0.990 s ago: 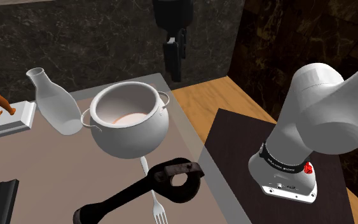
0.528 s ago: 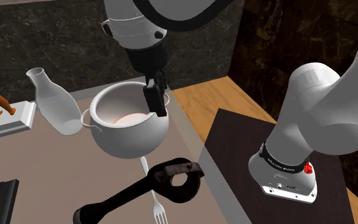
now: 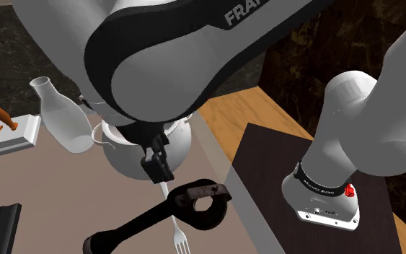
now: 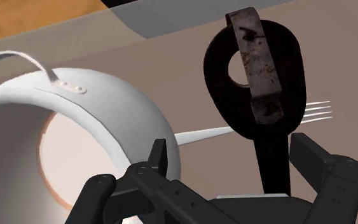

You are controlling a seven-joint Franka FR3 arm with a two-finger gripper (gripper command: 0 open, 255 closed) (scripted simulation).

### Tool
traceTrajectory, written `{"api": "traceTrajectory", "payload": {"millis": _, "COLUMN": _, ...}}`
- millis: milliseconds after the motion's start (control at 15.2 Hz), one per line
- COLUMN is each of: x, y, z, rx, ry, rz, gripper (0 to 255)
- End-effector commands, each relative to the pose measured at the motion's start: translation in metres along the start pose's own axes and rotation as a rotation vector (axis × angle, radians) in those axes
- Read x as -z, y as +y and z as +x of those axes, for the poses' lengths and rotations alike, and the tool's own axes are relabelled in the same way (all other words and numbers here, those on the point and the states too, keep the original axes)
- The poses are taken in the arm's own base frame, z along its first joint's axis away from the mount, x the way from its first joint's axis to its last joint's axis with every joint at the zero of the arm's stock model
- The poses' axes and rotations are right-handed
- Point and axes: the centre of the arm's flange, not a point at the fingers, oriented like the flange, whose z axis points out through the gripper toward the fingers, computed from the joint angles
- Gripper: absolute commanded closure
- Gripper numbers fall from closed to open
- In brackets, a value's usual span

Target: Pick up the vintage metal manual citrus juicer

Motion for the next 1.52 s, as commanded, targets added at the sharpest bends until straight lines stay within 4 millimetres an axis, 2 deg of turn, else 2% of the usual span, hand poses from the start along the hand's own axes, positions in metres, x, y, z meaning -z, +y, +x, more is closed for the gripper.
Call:
{"api": "traceTrajectory", "payload": {"millis": 0, "x": -0.014, "y": -0.018, "z": 0.015, "rx": 0.049, "ry": -0.018, "rz": 0.003, "gripper": 0}}
{"api": "traceTrajectory", "payload": {"millis": 330, "x": -0.051, "y": -0.065, "z": 0.050, "rx": 0.170, "ry": -0.062, "rz": 0.008, "gripper": 0}}
{"api": "traceTrajectory", "payload": {"millis": 396, "x": -0.051, "y": -0.066, "z": 0.051, "rx": 0.173, "ry": -0.063, "rz": 0.008, "gripper": 0}}
{"api": "traceTrajectory", "payload": {"millis": 858, "x": -0.090, "y": -0.067, "z": 0.060, "rx": 0.173, "ry": -0.063, "rz": 0.008, "gripper": 0}}
{"api": "traceTrajectory", "payload": {"millis": 990, "x": -0.090, "y": -0.067, "z": 0.060, "rx": 0.173, "ry": -0.063, "rz": 0.008, "gripper": 0}}
{"api": "traceTrajectory", "payload": {"millis": 1056, "x": -0.091, "y": -0.067, "z": 0.060, "rx": 0.173, "ry": -0.063, "rz": 0.008, "gripper": 255}}
{"api": "traceTrajectory", "payload": {"millis": 1452, "x": -0.091, "y": -0.066, "z": 0.060, "rx": 0.173, "ry": -0.063, "rz": 0.008, "gripper": 255}}
